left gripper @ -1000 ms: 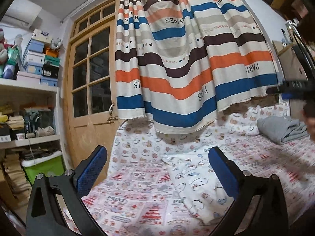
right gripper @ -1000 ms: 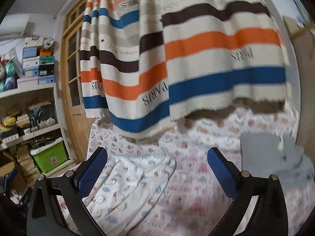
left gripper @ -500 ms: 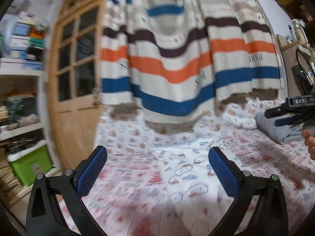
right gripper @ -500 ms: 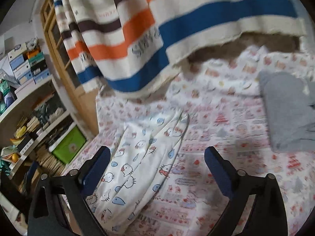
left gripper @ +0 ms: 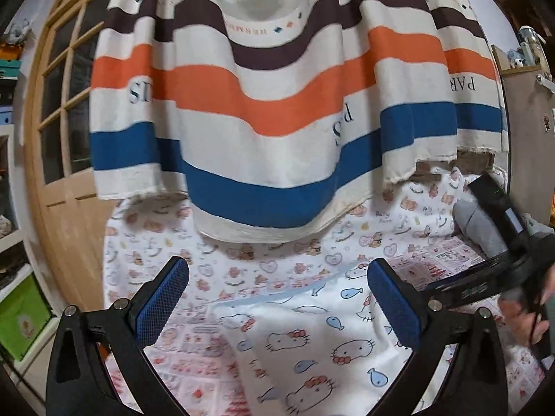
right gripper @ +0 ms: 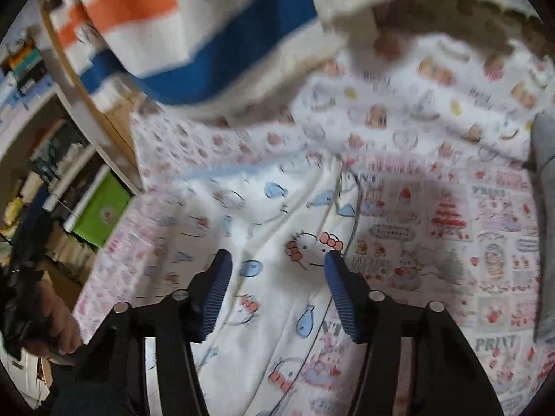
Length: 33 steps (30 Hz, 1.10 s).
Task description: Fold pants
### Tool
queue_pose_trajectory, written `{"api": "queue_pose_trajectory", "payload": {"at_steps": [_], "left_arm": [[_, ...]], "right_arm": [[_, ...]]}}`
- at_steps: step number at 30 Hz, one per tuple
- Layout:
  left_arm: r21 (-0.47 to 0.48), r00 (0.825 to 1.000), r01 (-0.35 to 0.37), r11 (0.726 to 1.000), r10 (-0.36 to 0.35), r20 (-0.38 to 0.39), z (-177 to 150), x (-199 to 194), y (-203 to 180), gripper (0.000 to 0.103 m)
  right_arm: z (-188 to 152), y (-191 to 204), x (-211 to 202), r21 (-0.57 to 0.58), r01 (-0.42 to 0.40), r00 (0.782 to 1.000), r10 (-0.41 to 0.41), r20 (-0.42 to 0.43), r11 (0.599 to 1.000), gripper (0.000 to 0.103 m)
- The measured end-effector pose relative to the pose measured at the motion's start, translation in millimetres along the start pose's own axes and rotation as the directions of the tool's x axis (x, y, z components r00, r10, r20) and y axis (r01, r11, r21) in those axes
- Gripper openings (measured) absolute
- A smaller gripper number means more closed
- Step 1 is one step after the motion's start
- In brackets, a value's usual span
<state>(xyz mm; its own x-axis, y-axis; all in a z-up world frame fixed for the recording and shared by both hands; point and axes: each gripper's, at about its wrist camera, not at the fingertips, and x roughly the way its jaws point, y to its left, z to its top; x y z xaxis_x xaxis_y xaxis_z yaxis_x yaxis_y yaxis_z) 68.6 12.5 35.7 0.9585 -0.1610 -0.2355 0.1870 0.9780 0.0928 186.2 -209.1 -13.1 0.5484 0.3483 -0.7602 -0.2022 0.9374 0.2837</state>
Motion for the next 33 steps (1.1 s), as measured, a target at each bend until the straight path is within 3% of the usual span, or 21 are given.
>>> {"api": "queue_pose_trajectory", "payload": {"at_steps": [3, 5, 10, 12, 13, 14, 15, 16, 25, 30, 33], "left_arm": [[0.002, 0.999, -0.009, 1.000, 0.009, -0.036, -7.3, 20.6, -1.2, 0.101], [-0.004, 0.997, -0.009, 1.000, 0.009, -0.076, -10.9, 33.0, 2.4, 0.099], [0.025, 0.996, -0.045, 0.999, 0.047, -0.079, -22.4, 39.8, 8.1, 0.099], [0.033, 0.995, -0.060, 0.998, 0.063, -0.079, -23.9, 41.2, 9.0, 0.099], [0.023, 0.995, -0.057, 0.998, 0.059, -0.082, -24.5, 41.3, 10.5, 0.099], [0.016, 0.995, -0.054, 0.998, 0.055, -0.086, -24.7, 41.3, 11.2, 0.099], [0.016, 0.995, -0.055, 0.998, 0.057, -0.086, -24.6, 41.2, 11.7, 0.099], [0.020, 0.995, -0.064, 0.998, 0.065, -0.081, -24.9, 40.9, 11.3, 0.099], [0.015, 0.991, -0.073, 0.997, 0.075, -0.112, -28.0, 47.1, 12.3, 0.099], [-0.013, 0.979, -0.098, 0.995, 0.094, -0.182, -30.6, 57.7, 20.6, 0.099], [-0.077, 0.967, -0.090, 0.993, 0.068, -0.246, -33.6, 66.9, 32.2, 0.099]], "right_arm": [[1.7, -5.0, 18.4, -0.004, 0.060, 0.998, -0.060, -0.016, 0.998, 0.053], [2.4, -7.7, 24.9, -0.001, 0.058, 0.998, -0.058, -0.021, 0.998, 0.052], [3.9, -2.9, 41.9, -0.043, 0.075, 0.996, -0.077, -0.050, 0.996, 0.047], [3.3, -2.8, 45.5, -0.038, 0.077, 0.995, -0.079, -0.059, 0.996, 0.034], [3.4, -3.6, 46.7, -0.031, 0.079, 0.995, -0.081, -0.060, 0.996, 0.032], [2.8, -5.4, 46.8, -0.025, 0.081, 0.995, -0.082, -0.054, 0.996, 0.025], [2.0, -6.7, 45.8, -0.021, 0.084, 0.996, -0.085, -0.042, 0.996, 0.007], [1.1, -8.5, 43.8, -0.014, 0.092, 0.995, -0.092, -0.029, 0.996, 0.003], [0.2, -33.3, 6.5, 0.042, 0.151, 0.986, -0.153, 0.062, 0.988, 0.002], [-9.6, -52.2, 7.4, 0.057, 0.193, 0.981, -0.195, 0.017, 0.979, 0.002], [-18.6, -61.7, 16.4, 0.074, 0.213, 0.977, -0.212, -0.026, 0.974, 0.002]]}}
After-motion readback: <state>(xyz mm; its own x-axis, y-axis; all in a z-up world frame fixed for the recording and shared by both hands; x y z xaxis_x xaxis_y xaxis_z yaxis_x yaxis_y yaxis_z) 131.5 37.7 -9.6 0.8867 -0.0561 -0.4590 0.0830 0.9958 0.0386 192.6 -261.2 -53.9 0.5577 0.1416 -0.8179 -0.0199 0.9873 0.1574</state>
